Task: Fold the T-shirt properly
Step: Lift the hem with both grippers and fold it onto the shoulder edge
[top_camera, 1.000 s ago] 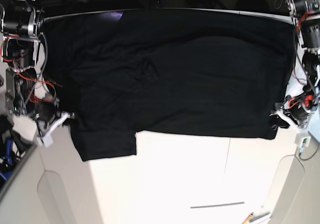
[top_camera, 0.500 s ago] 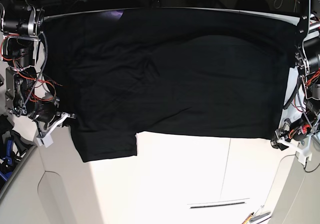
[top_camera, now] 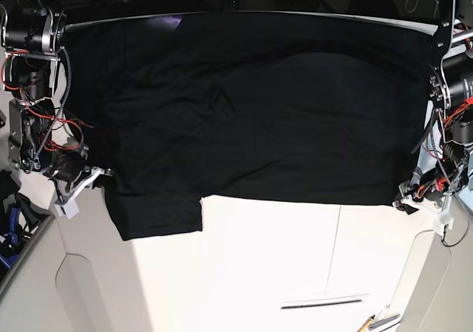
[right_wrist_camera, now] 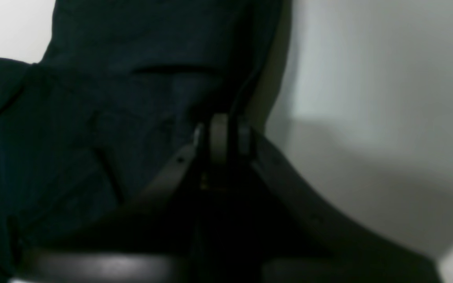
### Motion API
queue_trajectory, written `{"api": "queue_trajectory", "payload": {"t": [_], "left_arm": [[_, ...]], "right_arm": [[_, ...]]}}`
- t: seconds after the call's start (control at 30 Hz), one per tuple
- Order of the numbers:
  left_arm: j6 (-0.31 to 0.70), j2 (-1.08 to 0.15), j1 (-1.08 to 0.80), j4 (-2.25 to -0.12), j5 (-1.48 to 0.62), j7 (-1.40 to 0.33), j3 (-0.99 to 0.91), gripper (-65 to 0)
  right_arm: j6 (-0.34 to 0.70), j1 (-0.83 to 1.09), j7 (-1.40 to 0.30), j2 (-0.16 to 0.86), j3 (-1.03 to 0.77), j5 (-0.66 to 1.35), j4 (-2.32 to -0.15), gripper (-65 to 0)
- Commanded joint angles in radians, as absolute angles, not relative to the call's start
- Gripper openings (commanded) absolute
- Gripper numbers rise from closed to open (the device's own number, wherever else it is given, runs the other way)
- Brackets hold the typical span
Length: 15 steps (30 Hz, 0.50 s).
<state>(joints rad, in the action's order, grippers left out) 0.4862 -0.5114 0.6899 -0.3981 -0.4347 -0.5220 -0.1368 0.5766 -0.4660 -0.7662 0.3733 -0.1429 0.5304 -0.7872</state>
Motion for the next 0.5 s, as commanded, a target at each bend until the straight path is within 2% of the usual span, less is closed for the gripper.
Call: {"api": "queue_trajectory", "payload": {"t": [0.0,0.07,0.1,0.23,0.27,0.37,0.47], "left_arm": [[0.490,-0.513,0.713,-0.411,-0.440,-0.514,-0.138,-30.4],[0.490,-0.503,0.711,-0.411,-0.440,-0.512,-0.138,-31.3],[0.489,-0.501,0.712,-0.411,-0.440,-0.509,-0.138,-34.5],[0.494,-0.514,0.712,-0.412,-0.442,-0.450,-0.139,-62.5],[0.495,-0.521,0.712,-0.414,-0.453,-0.444,-0.139,-65.0],[0.542,-0.552,0.709,-0.445,-0.540,-0.457,-0.139,-65.0],[0.597,-0.584,0.701,-0.504,-0.637,-0.540,-0.139,-65.0]], "right_arm": [[0.572,-0.487,-0.778,0.382,-0.144,0.516,-0.796,-65.0],[0.572,-0.487,-0.778,0.382,-0.144,0.516,-0.796,-65.0],[0.572,-0.487,-0.778,0.382,-0.144,0.516,-0.796,-65.0],[0.572,-0.487,-0.778,0.382,-0.144,0.517,-0.797,-65.0],[0.572,-0.487,-0.778,0.383,-0.144,0.521,-0.802,-65.0],[0.572,-0.487,-0.791,0.388,-0.149,0.540,-0.849,-65.0],[0.572,-0.486,-0.863,0.387,-0.180,0.543,-0.931,-65.0]]}}
